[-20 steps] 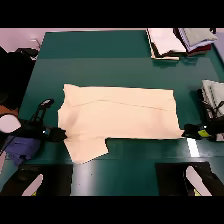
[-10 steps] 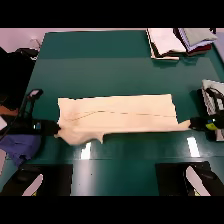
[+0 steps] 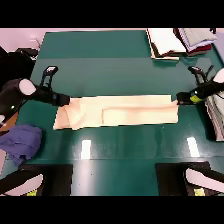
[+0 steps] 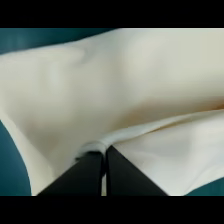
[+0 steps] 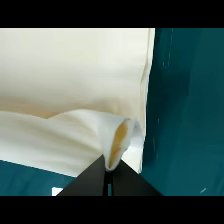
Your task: Fold the shirts.
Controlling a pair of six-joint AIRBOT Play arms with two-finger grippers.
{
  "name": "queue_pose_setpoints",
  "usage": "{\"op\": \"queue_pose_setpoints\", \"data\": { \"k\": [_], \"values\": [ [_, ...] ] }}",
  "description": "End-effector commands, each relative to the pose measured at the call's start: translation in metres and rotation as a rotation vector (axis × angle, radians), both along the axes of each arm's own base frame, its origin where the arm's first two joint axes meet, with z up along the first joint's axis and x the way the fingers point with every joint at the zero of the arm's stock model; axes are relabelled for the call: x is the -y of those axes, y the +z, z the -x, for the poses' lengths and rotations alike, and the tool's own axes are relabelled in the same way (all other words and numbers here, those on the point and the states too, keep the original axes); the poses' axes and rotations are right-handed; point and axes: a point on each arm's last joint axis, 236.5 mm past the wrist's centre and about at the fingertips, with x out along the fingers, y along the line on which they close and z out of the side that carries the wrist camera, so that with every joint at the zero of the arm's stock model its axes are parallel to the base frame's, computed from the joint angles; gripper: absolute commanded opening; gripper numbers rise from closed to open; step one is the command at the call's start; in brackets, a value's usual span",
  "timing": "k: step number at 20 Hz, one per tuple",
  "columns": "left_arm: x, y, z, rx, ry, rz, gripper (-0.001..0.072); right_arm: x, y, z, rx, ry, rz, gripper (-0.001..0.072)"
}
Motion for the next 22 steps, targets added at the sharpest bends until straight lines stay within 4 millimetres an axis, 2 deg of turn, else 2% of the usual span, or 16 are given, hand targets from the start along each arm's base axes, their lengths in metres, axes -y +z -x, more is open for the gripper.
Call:
{"op": "queue_pose_setpoints", "data": {
  "k": [1, 2, 3, 4, 5, 6, 7, 9, 10, 12, 14, 17, 19, 21, 22],
  "values": [
    [0.000, -0.009, -0.032, 0.050, 0.011, -0.006, 0.0026, -0.011, -0.008, -0.031, 0.000, 0.002, -0.039, 0.0020],
    [0.000, -0.006, -0.035, 0.063, 0.013, -0.004, 0.0164, -0.012, -0.007, -0.039, 0.021, -0.015, -0.068, 0.0145],
    [0.001, -0.001, -0.038, 0.071, 0.018, 0.000, 0.0444, -0.012, -0.006, -0.046, 0.041, -0.047, -0.105, 0.0375],
    [0.002, 0.006, -0.039, 0.073, 0.012, 0.001, 0.0557, -0.011, -0.003, -0.049, 0.055, -0.072, -0.147, 0.0464],
    [0.003, 0.014, -0.038, 0.065, 0.002, 0.001, 0.0559, -0.009, 0.001, -0.049, 0.065, -0.073, -0.187, 0.0464],
    [0.004, 0.022, -0.037, 0.057, -0.008, 0.002, 0.0558, -0.004, 0.004, -0.045, 0.061, -0.071, -0.226, 0.0473],
    [0.006, 0.029, -0.036, 0.050, -0.016, 0.004, 0.0515, 0.002, 0.004, -0.039, 0.046, -0.077, -0.256, 0.0495],
    [0.009, 0.035, -0.034, 0.038, -0.024, 0.015, 0.0126, 0.022, -0.004, -0.020, 0.003, -0.122, -0.313, 0.0533],
    [0.013, 0.036, -0.033, 0.033, -0.022, 0.038, 0.0025, 0.031, -0.013, -0.008, -0.019, -0.156, -0.349, 0.0533],
    [0.027, 0.041, -0.033, 0.030, -0.013, 0.112, 0.0024, 0.047, -0.033, 0.010, -0.040, -0.242, -0.422, 0.0532],
    [0.044, 0.050, -0.036, 0.041, 0.003, 0.204, 0.0024, 0.049, -0.055, 0.023, -0.072, -0.313, -0.520, 0.0530],
    [0.056, 0.059, -0.043, 0.062, 0.026, 0.282, 0.0024, 0.028, -0.078, 0.024, -0.086, -0.329, -0.647, 0.0517],
    [0.067, 0.051, -0.042, 0.030, 0.019, 0.307, 0.0024, 0.009, -0.089, 0.014, -0.080, -0.316, -0.674, 0.0508],
    [0.089, 0.039, -0.036, 0.000, -0.026, 0.303, 0.0023, -0.010, -0.097, 0.003, -0.090, -0.260, -0.654, 0.0505],
    [0.104, 0.032, -0.033, -0.006, -0.054, 0.301, 0.0023, -0.020, -0.098, -0.002, -0.091, -0.224, -0.642, 0.0447]
  ]
}}
